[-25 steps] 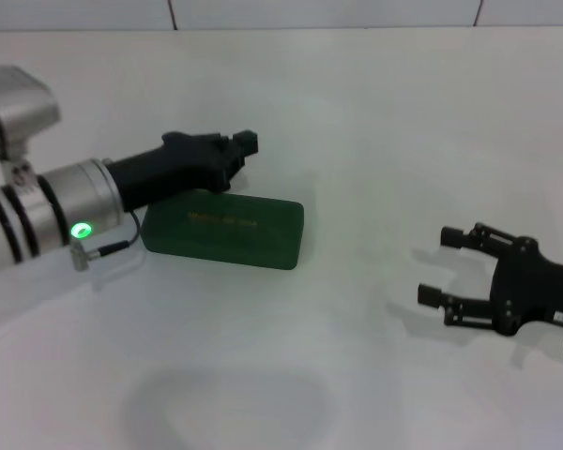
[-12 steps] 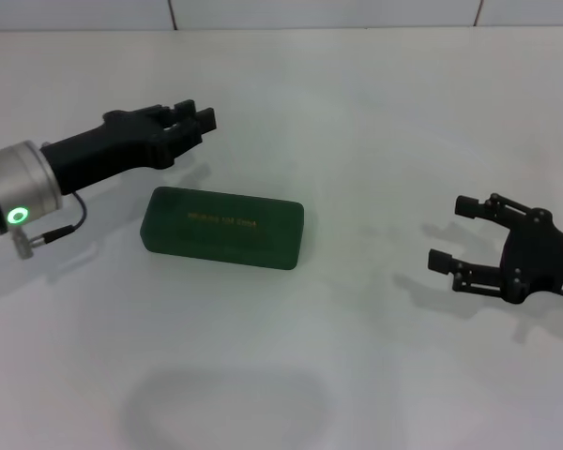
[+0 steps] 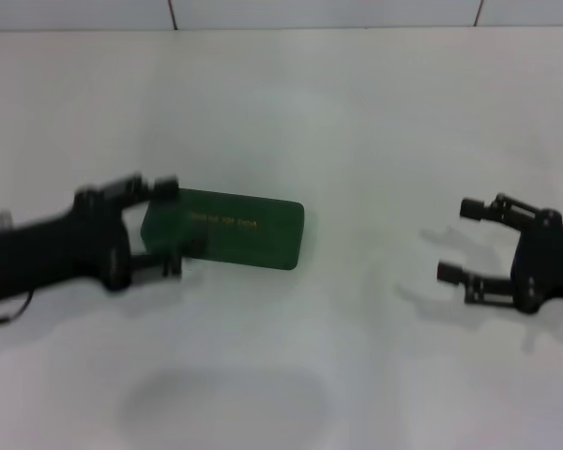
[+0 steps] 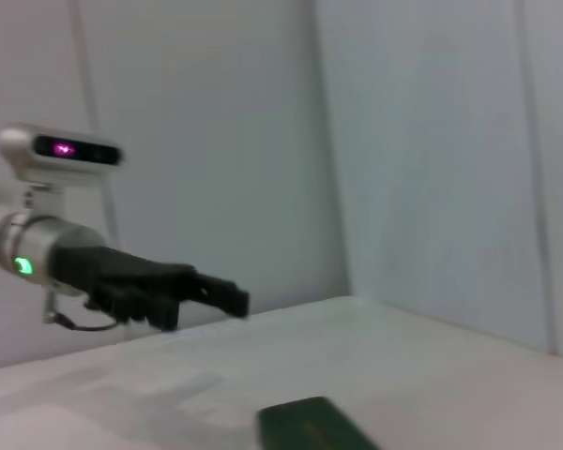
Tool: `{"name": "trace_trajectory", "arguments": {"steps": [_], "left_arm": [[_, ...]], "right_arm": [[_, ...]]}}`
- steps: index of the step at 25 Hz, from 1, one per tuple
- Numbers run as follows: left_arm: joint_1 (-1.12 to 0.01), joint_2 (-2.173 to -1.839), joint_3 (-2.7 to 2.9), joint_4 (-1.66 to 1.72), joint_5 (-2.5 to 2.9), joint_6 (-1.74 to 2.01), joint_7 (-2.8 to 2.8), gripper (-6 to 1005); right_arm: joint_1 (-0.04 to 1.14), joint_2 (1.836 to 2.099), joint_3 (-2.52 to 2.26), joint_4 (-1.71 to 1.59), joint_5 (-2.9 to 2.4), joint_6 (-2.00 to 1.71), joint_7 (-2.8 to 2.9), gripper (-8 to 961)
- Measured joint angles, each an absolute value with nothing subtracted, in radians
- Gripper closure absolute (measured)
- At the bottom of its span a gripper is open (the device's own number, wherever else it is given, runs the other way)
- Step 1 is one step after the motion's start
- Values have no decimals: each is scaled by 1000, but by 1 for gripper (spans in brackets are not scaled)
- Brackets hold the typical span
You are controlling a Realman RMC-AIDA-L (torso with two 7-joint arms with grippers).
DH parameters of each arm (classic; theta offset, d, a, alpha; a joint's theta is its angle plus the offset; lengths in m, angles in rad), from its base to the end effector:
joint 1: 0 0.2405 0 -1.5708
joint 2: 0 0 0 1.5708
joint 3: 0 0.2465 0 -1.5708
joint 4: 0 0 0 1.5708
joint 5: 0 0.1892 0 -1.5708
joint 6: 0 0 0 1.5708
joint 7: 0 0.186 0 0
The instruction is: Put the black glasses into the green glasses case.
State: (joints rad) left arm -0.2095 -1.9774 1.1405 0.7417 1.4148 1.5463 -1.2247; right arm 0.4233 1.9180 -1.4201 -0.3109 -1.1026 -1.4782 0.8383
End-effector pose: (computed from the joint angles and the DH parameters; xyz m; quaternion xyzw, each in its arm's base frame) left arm -0.2475 0.2724 -0.0008 -0.9163 -0.1743 -0.3144 0.1768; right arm 0.2457 0.2927 -0.0350 -0.9276 0.1099 0.3089 0.1793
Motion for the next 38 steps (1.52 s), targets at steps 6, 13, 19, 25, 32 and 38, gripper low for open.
{"name": "trace_trajectory", "arguments": {"steps": [6,13,19,25,32,38], "left_arm": [[-117,-1998,1134,770,1534,1562,-1117,152],[-69,-2000,1127,768,1565,1598,-1082,124],[-67,-1998,1105,763,1597,1613,-1087,124],[-66,-2000,1079,762,1615,1615,-1086,124],[-67,-1992,1075,764,1617,1615,-1091,124],[-72,-1982,1042,769,1641,1646,-1092,124]], "right_arm": [[401,1933,-1422,-312,-1181,-1537,777,78],[353,1960,-1423,-311,-1205,-1540,747,78],[343,1965,-1421,-310,-1206,-1540,746,78],[348,1965,-1414,-309,-1204,-1530,750,78],[349,1967,-1356,-304,-1207,-1528,751,78],[357,1960,-1359,-309,-1233,-1529,753,78]]}}
